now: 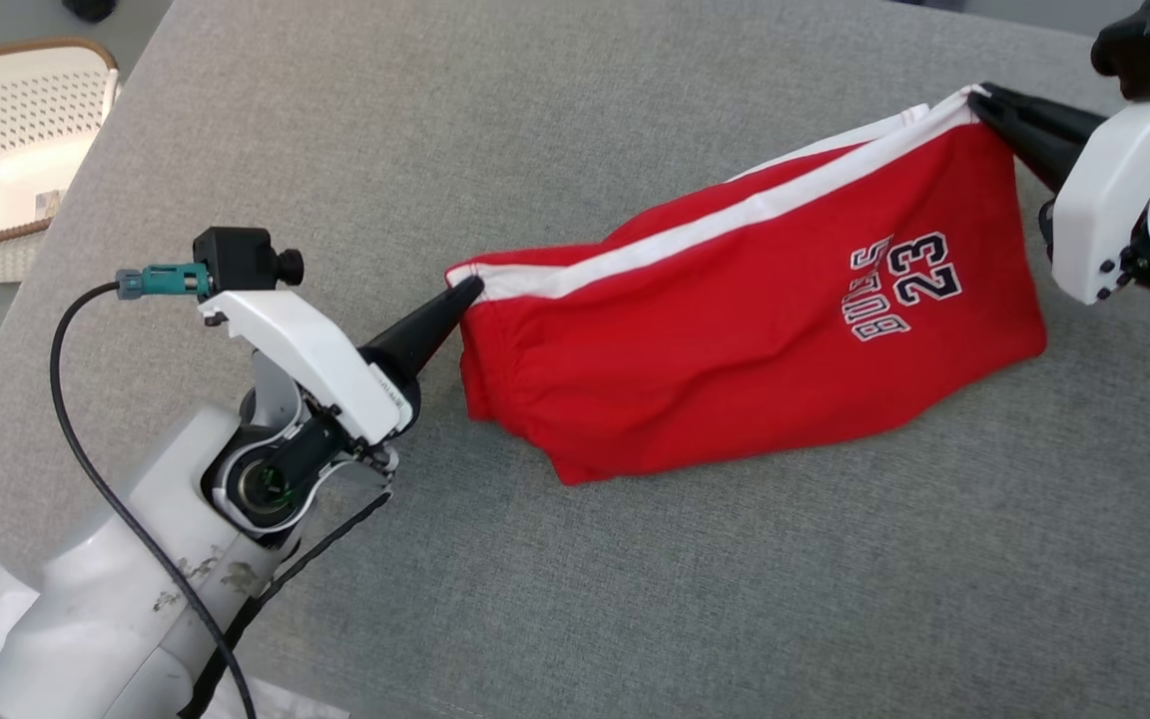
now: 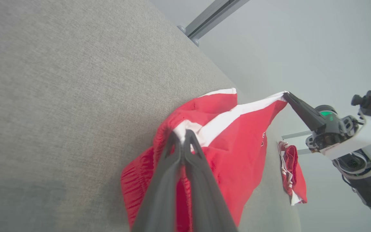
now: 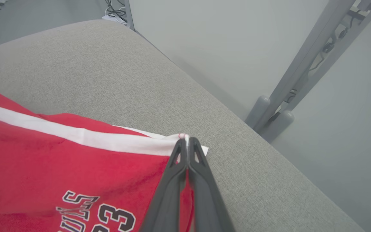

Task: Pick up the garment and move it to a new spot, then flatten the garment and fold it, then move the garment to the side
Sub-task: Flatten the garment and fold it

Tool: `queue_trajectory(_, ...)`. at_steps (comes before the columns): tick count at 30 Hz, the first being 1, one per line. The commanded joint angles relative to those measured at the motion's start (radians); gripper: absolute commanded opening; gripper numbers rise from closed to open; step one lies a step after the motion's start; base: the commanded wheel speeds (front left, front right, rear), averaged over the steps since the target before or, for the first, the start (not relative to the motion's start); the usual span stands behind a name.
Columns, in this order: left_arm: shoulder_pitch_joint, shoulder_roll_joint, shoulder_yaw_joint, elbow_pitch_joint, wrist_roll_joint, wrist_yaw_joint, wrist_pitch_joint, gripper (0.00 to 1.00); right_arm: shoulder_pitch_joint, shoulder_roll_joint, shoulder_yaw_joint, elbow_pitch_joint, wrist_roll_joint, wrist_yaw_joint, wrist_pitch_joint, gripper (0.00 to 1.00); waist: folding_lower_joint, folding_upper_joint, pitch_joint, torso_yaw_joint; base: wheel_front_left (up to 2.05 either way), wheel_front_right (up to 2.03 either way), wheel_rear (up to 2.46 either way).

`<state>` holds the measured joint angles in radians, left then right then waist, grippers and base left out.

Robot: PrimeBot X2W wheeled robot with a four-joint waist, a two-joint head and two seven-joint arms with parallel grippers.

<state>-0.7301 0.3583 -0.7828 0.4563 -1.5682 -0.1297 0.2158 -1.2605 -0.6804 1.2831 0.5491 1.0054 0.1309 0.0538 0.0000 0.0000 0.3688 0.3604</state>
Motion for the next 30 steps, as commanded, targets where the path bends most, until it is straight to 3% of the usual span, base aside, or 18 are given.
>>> queue_trajectory(1, -0.024, -0.014, 0.015, 0.004, 0.005, -0.001, -0.027, 0.00, -0.022, 0.004, 0.000, 0.020, -0.011, 0.000, 0.006, 0.00, 0.0000, 0.0000, 0.022, 0.017, 0.00, 0.00, 0.00)
queue_trajectory(19, -0.069, -0.086, -0.007, 0.062, 0.043, -0.001, -0.107, 0.00, -0.096, 0.035, -0.001, 0.180, -0.061, 0.000, -0.035, 0.00, 0.0000, 0.0000, 0.097, 0.065, 0.00, 0.00, 0.00)
queue_trajectory(20, -0.073, -0.089, -0.013, 0.065, 0.046, -0.001, -0.108, 0.00, -0.104, 0.038, 0.000, 0.199, -0.069, 0.000, -0.053, 0.12, 0.0000, 0.0000, 0.099, 0.066, 0.00, 0.00, 0.00)
queue_trajectory(22, -0.083, -0.093, -0.022, 0.070, 0.054, -0.001, -0.113, 0.00, -0.106, 0.051, 0.001, 0.227, -0.076, 0.000, -0.087, 1.00, 0.0000, 0.0000, 0.102, 0.067, 0.00, 0.00, 0.00)
queue_trajectory(25, -0.085, -0.095, -0.031, 0.083, 0.054, -0.001, -0.119, 0.00, -0.098, 0.075, 0.000, 0.259, -0.050, 0.000, -0.097, 1.00, 0.0000, 0.0000, 0.098, 0.062, 0.00, 0.00, 0.00)
queue_trajectory(26, -0.084, -0.094, -0.034, 0.090, 0.055, -0.001, -0.123, 0.15, -0.091, 0.079, 0.000, 0.262, -0.053, 0.000, -0.089, 1.00, 0.0000, 0.0000, 0.095, 0.060, 0.00, 0.00, 0.00)
queue_trajectory(29, -0.086, -0.093, -0.048, 0.103, 0.061, -0.001, -0.125, 0.27, -0.080, 0.080, 0.000, 0.272, -0.083, 0.000, -0.083, 1.00, 0.0000, 0.0000, 0.084, 0.051, 0.00, 0.00, 0.00)
queue_trajectory(30, -0.086, -0.091, -0.053, 0.109, 0.064, -0.001, -0.128, 0.43, -0.080, 0.082, 0.000, 0.283, -0.081, 0.000, -0.090, 1.00, 0.0000, 0.0000, 0.079, 0.048, 0.00, 0.00, 0.00)
